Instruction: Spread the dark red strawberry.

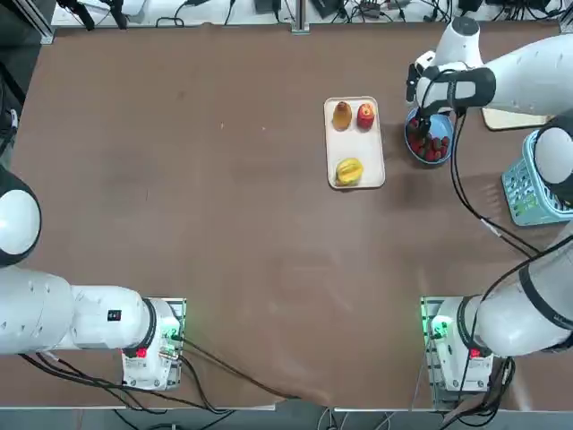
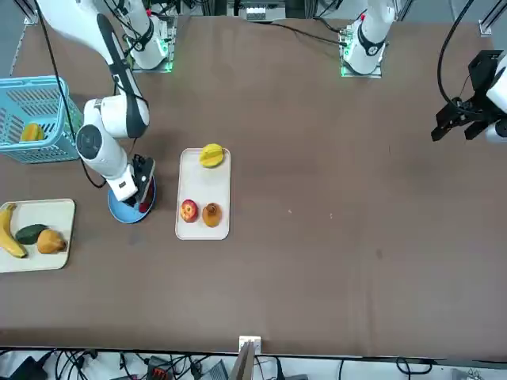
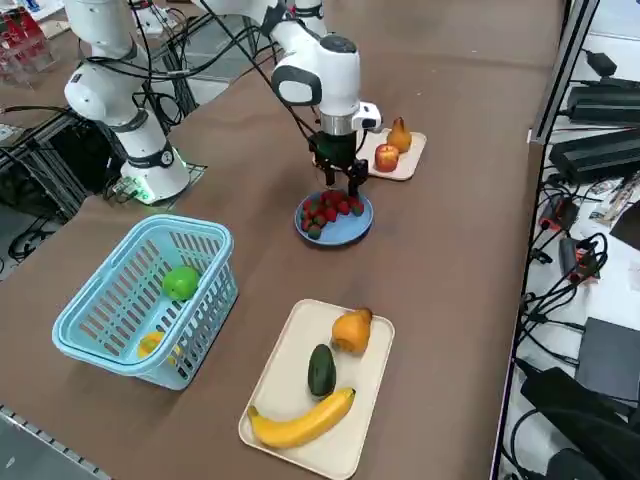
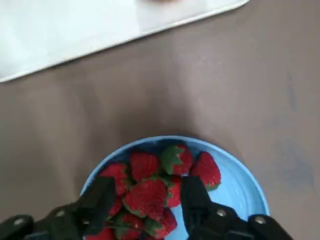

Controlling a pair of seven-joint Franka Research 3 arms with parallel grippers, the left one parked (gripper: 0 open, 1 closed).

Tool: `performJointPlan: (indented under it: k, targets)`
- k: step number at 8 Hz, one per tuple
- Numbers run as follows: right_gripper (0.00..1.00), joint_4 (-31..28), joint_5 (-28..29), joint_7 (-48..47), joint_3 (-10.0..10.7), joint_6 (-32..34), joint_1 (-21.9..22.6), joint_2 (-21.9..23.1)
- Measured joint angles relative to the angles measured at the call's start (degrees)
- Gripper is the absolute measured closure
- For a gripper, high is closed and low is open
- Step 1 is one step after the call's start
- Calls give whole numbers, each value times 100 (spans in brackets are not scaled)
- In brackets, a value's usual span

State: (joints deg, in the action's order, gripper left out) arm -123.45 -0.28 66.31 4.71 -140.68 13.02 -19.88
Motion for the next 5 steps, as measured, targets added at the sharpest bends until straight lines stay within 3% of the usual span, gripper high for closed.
performJointPlan:
  k: [5]
  targets:
    - [34, -3, 0, 5, 3, -2, -5, -97]
